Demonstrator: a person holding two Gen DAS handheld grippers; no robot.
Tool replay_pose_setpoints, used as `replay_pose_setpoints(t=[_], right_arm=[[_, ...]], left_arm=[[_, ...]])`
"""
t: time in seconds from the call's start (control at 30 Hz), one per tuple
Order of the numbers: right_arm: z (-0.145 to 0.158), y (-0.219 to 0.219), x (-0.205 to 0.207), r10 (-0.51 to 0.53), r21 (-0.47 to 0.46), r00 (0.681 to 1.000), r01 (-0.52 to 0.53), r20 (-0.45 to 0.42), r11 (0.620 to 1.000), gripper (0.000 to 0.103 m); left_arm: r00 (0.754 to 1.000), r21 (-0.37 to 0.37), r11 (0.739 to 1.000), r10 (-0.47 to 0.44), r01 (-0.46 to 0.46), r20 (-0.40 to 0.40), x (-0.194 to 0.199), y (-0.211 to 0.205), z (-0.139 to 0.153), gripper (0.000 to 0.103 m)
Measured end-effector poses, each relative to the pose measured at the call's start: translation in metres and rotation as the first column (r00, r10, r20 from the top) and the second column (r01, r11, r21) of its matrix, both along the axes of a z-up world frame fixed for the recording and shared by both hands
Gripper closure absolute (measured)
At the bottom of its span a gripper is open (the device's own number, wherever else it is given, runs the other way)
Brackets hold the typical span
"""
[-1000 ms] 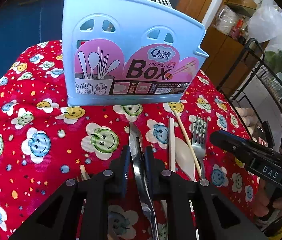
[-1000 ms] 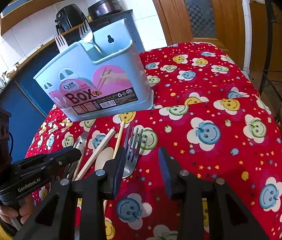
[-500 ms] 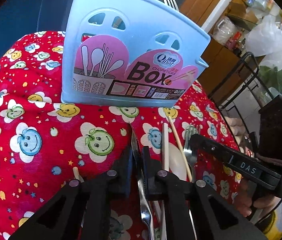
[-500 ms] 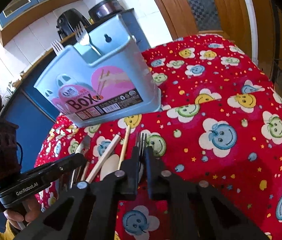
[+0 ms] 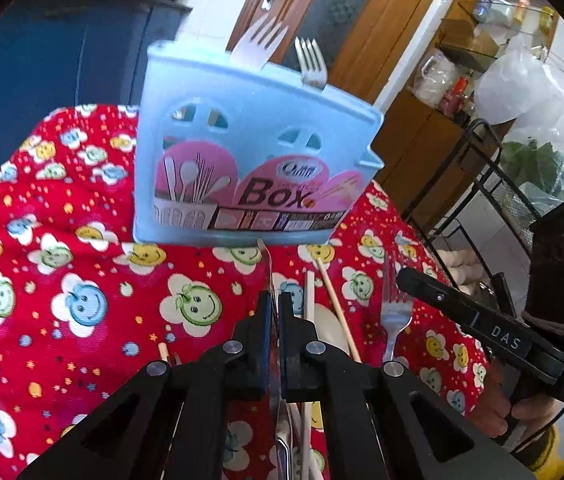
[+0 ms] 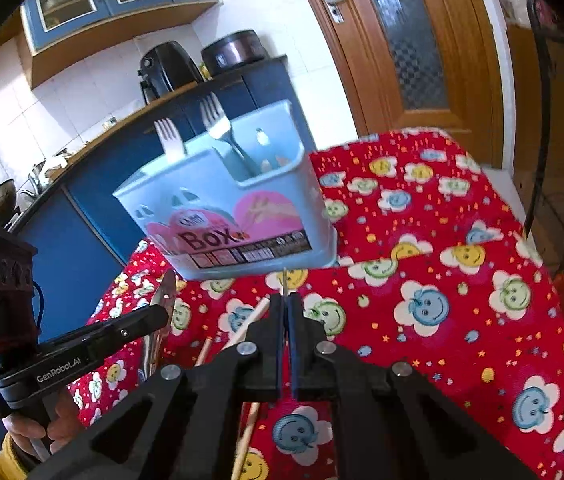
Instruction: Organize utensils
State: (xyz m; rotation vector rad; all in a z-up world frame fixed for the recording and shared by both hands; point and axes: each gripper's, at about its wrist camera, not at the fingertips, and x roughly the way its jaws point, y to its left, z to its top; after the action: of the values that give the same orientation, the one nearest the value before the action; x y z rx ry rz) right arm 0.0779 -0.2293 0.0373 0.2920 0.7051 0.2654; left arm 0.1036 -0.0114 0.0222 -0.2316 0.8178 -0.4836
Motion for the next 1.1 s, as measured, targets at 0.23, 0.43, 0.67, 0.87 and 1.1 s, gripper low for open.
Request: replay_pose_setpoints(t=[0.23,0.43,0.67,0.87,1.1], right_arm=[[0.028,0.004,-0.017,-0.025,-0.055,0.994,0.03,0.104,0.998,0.1],[0.047,0.001,-0.028,-0.04,-0.048,0.986,0.048,0.164,0.998,0.099],[0.066,0.001,-0.036,-0.053,-0.056,0.973,0.067,0.223,0.996,0.099],[0.08,0.002,-0.039,-0.061,-0.073,0.965,0.082,0.257,0.994,0.099],[0.092,0.0,-0.038,-0.069,-0.085,0.956,0.097,0.284,0.992,0.099]], left_arm=[[0.998,-0.021,1.0,0.013,-0.012,0.069,-0.013,0.005,0.022,0.101],[0.991,-0.036,0.999,0.027,-0.022,0.131,-0.023,0.011,0.04,0.101],[0.977,-0.065,0.997,0.043,-0.03,0.21,-0.032,0.021,0.065,0.102],[0.963,-0.088,0.995,0.063,-0.041,0.261,-0.034,0.031,0.083,0.102],[0.948,-0.094,0.994,0.081,-0.054,0.308,-0.035,0.038,0.101,0.102]])
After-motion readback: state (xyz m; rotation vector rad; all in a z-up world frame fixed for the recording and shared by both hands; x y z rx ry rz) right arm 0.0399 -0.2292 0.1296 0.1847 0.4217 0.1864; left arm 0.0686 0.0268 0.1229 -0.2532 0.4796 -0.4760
